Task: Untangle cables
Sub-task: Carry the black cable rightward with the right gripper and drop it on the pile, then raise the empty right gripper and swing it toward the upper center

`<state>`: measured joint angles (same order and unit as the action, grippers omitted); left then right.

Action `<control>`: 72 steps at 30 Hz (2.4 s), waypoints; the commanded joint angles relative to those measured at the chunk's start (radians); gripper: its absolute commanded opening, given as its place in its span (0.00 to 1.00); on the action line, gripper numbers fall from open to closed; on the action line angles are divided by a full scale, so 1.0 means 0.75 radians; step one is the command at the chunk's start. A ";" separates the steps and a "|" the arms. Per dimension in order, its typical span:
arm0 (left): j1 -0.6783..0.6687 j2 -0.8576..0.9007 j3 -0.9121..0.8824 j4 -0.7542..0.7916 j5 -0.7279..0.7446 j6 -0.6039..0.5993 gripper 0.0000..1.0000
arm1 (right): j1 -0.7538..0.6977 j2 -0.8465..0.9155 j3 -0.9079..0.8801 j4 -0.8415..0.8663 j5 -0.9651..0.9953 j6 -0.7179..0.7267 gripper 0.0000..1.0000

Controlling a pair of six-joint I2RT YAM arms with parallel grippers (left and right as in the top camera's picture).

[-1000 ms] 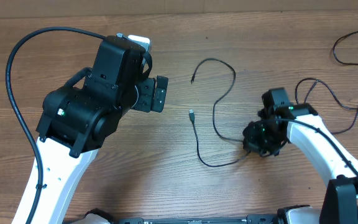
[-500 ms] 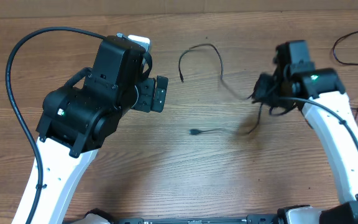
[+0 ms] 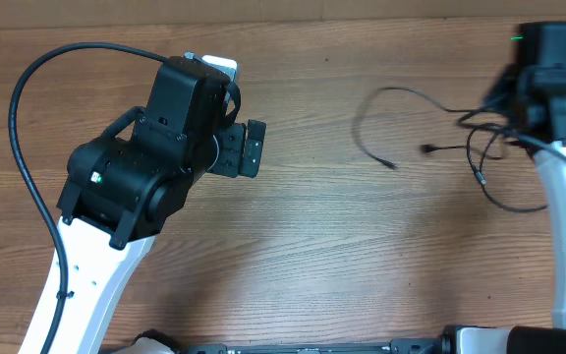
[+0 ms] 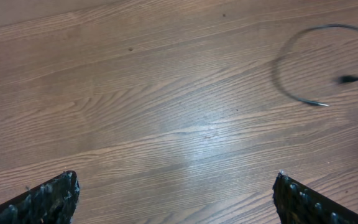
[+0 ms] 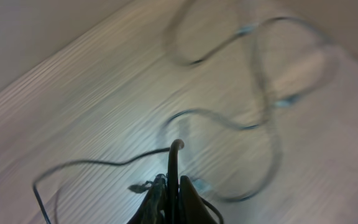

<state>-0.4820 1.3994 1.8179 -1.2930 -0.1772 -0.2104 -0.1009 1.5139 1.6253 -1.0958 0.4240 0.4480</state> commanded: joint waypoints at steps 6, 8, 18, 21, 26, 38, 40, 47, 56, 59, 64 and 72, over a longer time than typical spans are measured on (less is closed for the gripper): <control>0.006 0.009 0.007 0.004 -0.017 -0.009 1.00 | -0.483 -0.014 0.029 0.064 0.033 0.196 0.04; 0.006 0.009 0.007 0.004 -0.017 -0.009 0.99 | -0.588 -0.014 0.029 0.080 -0.033 0.237 0.05; 0.006 0.009 0.007 0.004 -0.017 -0.009 1.00 | -0.999 -0.012 0.028 0.214 -0.238 0.246 0.04; 0.006 0.009 0.007 0.004 -0.017 -0.009 1.00 | -1.048 0.002 0.028 0.229 -0.365 0.246 0.04; 0.006 0.009 0.007 0.004 -0.017 -0.009 1.00 | -1.041 0.059 0.025 0.212 -0.530 0.229 0.14; 0.006 0.009 0.007 0.004 -0.017 -0.009 0.99 | -0.885 0.113 0.022 0.181 -1.028 -0.222 1.00; 0.006 0.009 0.007 0.004 -0.017 -0.009 0.99 | -0.806 0.125 0.023 0.156 -1.142 -0.345 1.00; 0.006 0.009 0.007 0.004 -0.017 -0.009 1.00 | -0.449 0.204 0.022 -0.031 -1.166 -0.423 1.00; 0.006 0.009 0.007 0.004 -0.017 -0.009 1.00 | 0.004 0.367 0.020 -0.058 -1.165 -0.248 1.00; 0.006 0.009 0.007 0.004 -0.017 -0.009 1.00 | 0.133 0.419 0.020 -0.038 -1.165 -0.248 1.00; 0.006 0.009 0.007 0.004 -0.017 -0.009 0.99 | 0.302 0.447 0.020 0.053 -1.161 -0.248 1.00; 0.006 0.009 0.007 0.004 -0.017 -0.009 0.99 | 0.409 0.447 0.020 0.074 -1.161 -0.249 1.00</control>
<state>-0.4820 1.3991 1.8179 -1.2930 -0.1772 -0.2104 0.1997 1.8545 1.6253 -1.0458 -0.4423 0.2581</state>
